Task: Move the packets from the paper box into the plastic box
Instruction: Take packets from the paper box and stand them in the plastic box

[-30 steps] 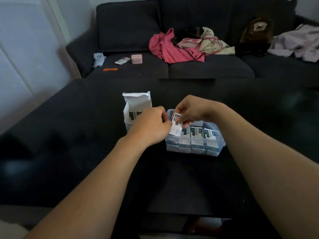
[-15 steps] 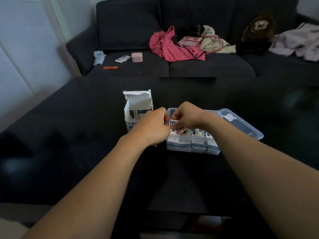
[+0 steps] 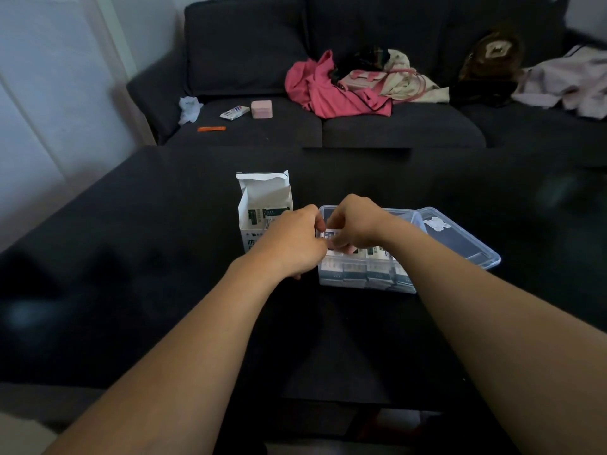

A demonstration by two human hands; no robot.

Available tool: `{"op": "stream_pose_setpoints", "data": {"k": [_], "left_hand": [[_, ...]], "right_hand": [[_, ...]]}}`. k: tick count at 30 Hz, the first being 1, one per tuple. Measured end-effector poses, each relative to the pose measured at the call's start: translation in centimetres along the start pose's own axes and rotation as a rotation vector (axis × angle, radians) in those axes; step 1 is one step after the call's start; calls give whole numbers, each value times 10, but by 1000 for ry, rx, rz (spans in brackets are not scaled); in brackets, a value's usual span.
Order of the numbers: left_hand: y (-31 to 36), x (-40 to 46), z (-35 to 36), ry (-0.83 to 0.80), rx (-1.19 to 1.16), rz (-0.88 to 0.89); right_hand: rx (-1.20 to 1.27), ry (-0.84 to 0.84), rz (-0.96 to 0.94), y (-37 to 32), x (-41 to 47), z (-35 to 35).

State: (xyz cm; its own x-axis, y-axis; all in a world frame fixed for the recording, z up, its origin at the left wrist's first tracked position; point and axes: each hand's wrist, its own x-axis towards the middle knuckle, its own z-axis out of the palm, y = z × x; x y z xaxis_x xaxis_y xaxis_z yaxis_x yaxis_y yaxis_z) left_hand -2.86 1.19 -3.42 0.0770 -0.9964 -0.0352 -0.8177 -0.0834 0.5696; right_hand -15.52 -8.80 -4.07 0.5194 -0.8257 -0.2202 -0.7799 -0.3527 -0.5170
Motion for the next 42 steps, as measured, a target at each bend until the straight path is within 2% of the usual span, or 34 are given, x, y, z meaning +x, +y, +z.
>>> {"op": "stream_pose_setpoints", "data": {"k": [15, 25, 28, 30, 32, 34, 35, 36, 39, 40, 42], "left_hand": [[0, 0, 0, 30, 18, 25], [-5, 2, 1, 127, 125, 92], [-5, 2, -2, 175, 79, 113], [-2, 0, -12, 311, -39, 159], [-4, -4, -30, 621, -170, 211], [-16, -8, -50, 886, -272, 149], [-27, -9, -57, 920, -290, 62], [-37, -9, -63, 877, -288, -45], [-63, -3, -62, 547, -149, -296], [-64, -3, -59, 457, -120, -313], [-63, -4, -55, 380, -82, -286]], "right_hand": [[-124, 26, -53, -7, -1, 7], [39, 92, -87, -7, -8, -11], [81, 202, -136, -7, -11, -16], [129, 356, -239, -14, -14, -22], [272, 447, -348, -30, -21, -29], [422, 374, -416, -50, -30, -34], [421, 296, -441, -60, -34, -34], [349, 223, -462, -68, -37, -31], [30, 145, -487, -83, -35, -16], [-46, 151, -478, -83, -32, -11], [-168, 175, -446, -80, -26, -3]]}}
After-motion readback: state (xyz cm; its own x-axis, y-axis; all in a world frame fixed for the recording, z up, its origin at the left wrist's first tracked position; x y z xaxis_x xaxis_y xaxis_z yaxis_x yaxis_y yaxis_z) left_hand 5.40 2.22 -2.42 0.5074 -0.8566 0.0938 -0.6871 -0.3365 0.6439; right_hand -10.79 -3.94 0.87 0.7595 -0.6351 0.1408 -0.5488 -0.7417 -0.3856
